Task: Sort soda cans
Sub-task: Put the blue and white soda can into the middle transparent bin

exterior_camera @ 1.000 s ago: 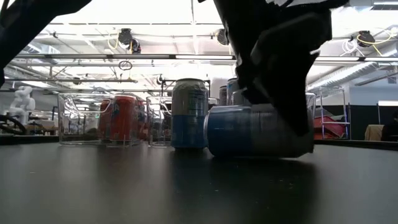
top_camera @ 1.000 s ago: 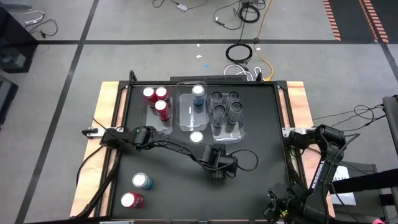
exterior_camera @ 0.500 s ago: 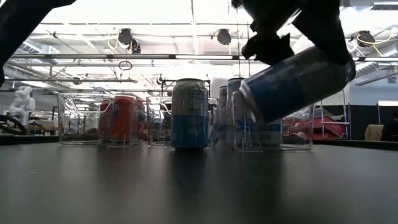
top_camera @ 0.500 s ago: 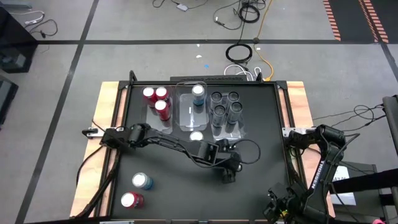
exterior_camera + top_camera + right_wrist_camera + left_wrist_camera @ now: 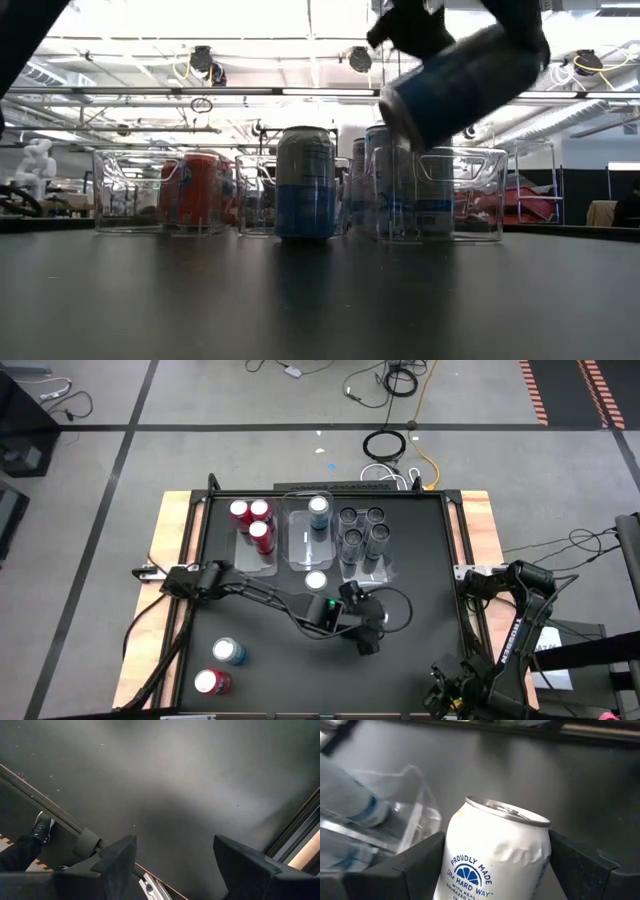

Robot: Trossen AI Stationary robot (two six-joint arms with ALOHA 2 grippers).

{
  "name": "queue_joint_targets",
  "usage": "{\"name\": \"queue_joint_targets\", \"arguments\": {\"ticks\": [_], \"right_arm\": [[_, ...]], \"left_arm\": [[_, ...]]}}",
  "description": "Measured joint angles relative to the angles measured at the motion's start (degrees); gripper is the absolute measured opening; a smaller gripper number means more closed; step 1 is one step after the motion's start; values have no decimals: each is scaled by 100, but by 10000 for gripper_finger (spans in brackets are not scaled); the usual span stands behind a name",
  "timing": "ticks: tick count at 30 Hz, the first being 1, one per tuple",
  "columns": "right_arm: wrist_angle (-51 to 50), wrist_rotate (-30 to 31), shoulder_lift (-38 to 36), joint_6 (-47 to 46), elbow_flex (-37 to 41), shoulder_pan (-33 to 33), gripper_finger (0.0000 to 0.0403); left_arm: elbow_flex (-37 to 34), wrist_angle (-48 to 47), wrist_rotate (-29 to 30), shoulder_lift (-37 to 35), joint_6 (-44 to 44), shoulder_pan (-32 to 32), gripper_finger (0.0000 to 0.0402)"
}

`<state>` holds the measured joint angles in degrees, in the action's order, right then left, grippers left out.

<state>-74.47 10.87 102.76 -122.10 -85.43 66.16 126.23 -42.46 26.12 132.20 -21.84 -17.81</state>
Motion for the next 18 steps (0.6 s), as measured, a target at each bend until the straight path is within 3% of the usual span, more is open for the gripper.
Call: {"name": "queue_joint_targets", "arguments": {"ticks": [8,18], "right_arm": [[6,0,2,-18,-2,40,256],[-14,127,2,-20,-2,34,256]], "left_arm": [[-4,-1436,1411,-395,-100,-225,329],[-4,-3371,2837,-594,-1028,-342,329]]}}
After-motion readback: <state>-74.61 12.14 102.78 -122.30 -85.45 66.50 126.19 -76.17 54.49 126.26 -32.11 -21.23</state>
